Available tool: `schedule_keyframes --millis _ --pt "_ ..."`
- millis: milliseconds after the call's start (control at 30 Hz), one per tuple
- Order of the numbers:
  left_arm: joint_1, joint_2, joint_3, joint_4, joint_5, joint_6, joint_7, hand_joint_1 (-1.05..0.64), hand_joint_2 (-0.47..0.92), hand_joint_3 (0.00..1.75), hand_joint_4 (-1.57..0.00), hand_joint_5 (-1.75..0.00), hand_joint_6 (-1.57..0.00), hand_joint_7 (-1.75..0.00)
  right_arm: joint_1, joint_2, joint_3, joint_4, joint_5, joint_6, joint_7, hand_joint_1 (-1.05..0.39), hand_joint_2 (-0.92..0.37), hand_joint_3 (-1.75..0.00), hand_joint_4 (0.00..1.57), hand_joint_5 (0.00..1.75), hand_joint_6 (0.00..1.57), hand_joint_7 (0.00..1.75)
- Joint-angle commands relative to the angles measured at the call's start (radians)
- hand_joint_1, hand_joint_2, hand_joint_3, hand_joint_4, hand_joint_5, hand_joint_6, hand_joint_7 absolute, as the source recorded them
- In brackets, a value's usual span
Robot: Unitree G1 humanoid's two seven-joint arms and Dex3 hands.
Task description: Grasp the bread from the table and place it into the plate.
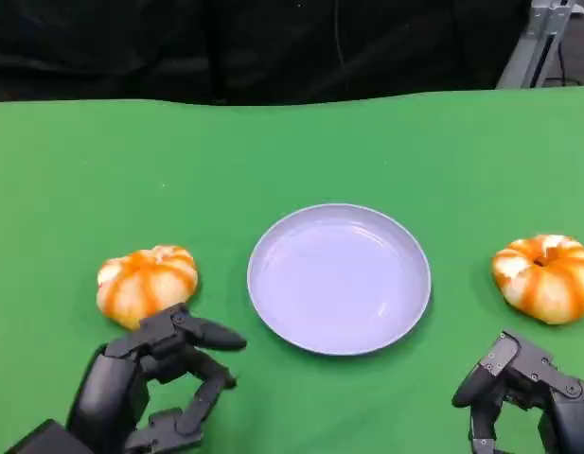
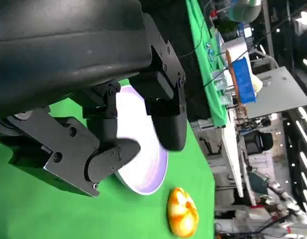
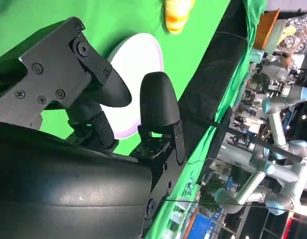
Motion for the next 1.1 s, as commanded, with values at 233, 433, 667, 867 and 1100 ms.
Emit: schedule_keyframes --millis 233,433,667,867,1100 --pt "-0.089 0.154 0.006 -0.099 0.47 0.154 0.17 -0.45 0.92 0.11 -0.49 -0.36 -0.56 -0.05 0.017 0.002 0.005 -0.026 0.003 0.01 -0.006 -0.08 -0.39 -1.47 0.82 1.75 0.67 1.58" --pt "-0.155 0.226 -0.024 -0.082 0.642 0.202 0.223 -0.53 0.92 0.08 -0.31 -0.25 -0.42 0.0 0.026 0.0 0.005 -0.031 0.002 0.01 -0.005 -0.07 -0.39 -1.46 0.81 1.75 0.67 1.57" --pt "-0.276 0.289 -0.08 0.027 0.834 0.276 0.321 -0.59 0.92 0.06 -0.23 -0.2 -0.33 0.0 0.031 0.0 0.005 -0.041 -0.004 0.021 -0.006 -0.06 -0.4 -1.45 0.81 1.75 0.67 1.57" --pt "-0.417 0.31 -0.166 0.181 0.936 0.396 0.317 -0.6 0.92 0.07 -0.17 -0.17 -0.26 0.0 0.032 -0.002 0.006 -0.044 -0.002 0.023 -0.006 -0.05 -0.41 -1.45 0.81 1.75 0.66 1.57" --pt "-0.582 0.292 -0.281 0.446 0.953 0.465 0.317 -0.57 0.92 0.08 -0.18 -0.19 -0.29 -0.01 0.03 -0.004 0.003 -0.039 0.001 0.015 -0.008 -0.04 -0.41 -1.44 0.82 1.75 0.66 1.57"
